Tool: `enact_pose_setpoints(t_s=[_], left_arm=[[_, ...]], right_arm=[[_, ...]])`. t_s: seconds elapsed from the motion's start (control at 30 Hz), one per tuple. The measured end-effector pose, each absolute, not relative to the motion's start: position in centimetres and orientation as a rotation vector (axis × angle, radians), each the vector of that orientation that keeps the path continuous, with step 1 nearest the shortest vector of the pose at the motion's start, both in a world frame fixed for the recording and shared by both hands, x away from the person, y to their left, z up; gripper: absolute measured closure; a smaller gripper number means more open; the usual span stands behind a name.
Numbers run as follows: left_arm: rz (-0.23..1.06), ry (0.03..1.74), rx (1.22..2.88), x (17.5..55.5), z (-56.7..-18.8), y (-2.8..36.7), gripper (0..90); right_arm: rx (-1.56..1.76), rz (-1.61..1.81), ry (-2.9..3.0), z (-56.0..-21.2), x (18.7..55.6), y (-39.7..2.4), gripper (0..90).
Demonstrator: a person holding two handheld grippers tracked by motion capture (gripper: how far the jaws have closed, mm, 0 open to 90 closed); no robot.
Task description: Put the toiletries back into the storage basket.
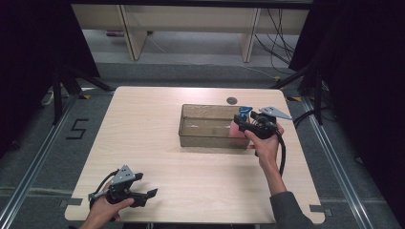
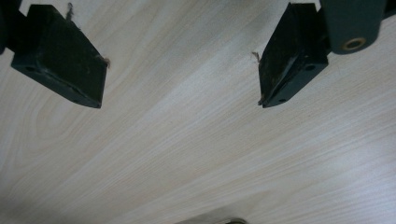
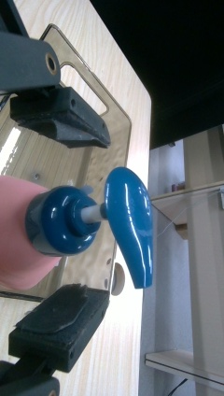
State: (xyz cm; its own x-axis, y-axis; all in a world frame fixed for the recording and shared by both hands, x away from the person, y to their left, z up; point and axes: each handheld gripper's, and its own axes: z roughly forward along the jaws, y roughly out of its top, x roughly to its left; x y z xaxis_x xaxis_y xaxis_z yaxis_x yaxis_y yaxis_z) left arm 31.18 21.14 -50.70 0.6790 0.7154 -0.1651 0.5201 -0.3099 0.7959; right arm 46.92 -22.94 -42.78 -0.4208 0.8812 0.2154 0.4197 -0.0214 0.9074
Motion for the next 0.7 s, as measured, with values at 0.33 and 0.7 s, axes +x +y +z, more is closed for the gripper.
enact_pose_setpoints(t_s=[0.33, 0.7], left_arm=[[0.269, 0.951, 1.988, 31.15, -50.69, 21.12, 14.9], [0.269, 0.951, 1.986, 31.17, -50.69, 21.13, 14.9]], right_arm=[[1.371, 1.450, 1.820, -42.93, 46.62, -23.11, 22.0], [1.391, 1.460, 1.816, -42.87, 45.99, -23.08, 21.3]])
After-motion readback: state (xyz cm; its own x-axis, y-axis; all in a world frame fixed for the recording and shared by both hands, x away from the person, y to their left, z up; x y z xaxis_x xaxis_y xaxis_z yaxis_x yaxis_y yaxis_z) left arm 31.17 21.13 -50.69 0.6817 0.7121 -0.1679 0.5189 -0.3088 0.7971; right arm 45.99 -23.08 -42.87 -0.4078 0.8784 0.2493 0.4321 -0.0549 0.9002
